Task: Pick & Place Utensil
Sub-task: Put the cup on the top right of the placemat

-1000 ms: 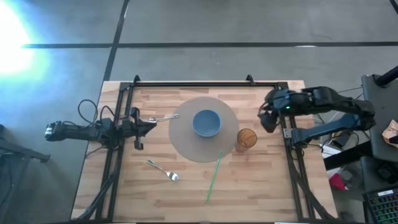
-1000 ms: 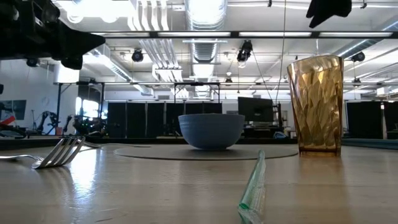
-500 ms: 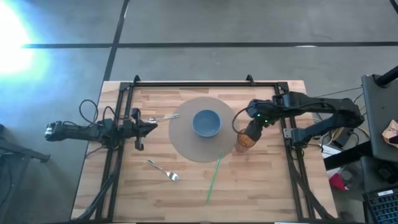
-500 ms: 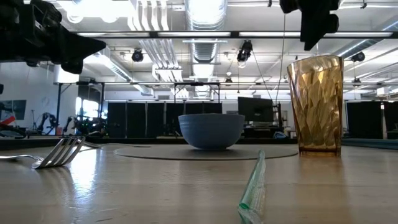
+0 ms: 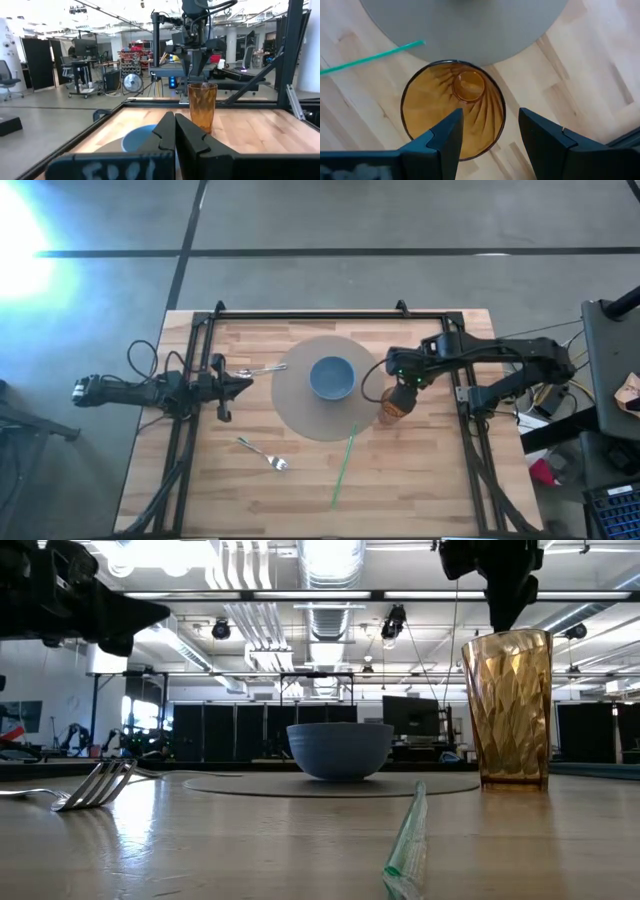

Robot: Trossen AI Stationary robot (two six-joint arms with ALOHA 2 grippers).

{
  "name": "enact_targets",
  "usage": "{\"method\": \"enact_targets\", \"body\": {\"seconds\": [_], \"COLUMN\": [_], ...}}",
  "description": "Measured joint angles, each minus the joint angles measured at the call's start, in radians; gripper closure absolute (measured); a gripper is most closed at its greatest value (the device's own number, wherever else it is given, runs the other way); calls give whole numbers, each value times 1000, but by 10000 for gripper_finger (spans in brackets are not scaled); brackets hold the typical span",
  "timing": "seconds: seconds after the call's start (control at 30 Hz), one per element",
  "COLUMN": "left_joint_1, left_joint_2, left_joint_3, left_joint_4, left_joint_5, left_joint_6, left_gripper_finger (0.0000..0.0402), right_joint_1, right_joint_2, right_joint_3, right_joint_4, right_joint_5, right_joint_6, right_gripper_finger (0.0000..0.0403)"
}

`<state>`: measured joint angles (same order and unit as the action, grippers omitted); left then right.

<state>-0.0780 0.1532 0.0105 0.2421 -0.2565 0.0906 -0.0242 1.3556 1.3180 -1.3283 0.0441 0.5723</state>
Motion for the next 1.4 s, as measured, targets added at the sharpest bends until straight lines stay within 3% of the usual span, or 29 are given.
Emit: {"method": "enact_targets", "body": {"seconds": [0.53,1.1,1.23,1.4], "left_joint_1": [0,0,0,0], "left_joint_2": [0,0,0,0], "left_joint_3": [0,-1,0,1], "left_joint_4": [23,24,28,37], "left_joint_5": [0,0,-6,-10], "left_joint_6": [74,70,92,101], "left_gripper_finger": [399,399,399,399], "right_joint_1": [0,0,0,0], "right_joint_2": [8,8,8,8], "right_joint_3": [-27,-165,-166,-162], "right_joint_4": [0,57,59,60], "right_joint_5": [0,-1,-16,-22], "right_joint_6": [1,4,16,51], "right_gripper_finger": [216,217,246,321]}}
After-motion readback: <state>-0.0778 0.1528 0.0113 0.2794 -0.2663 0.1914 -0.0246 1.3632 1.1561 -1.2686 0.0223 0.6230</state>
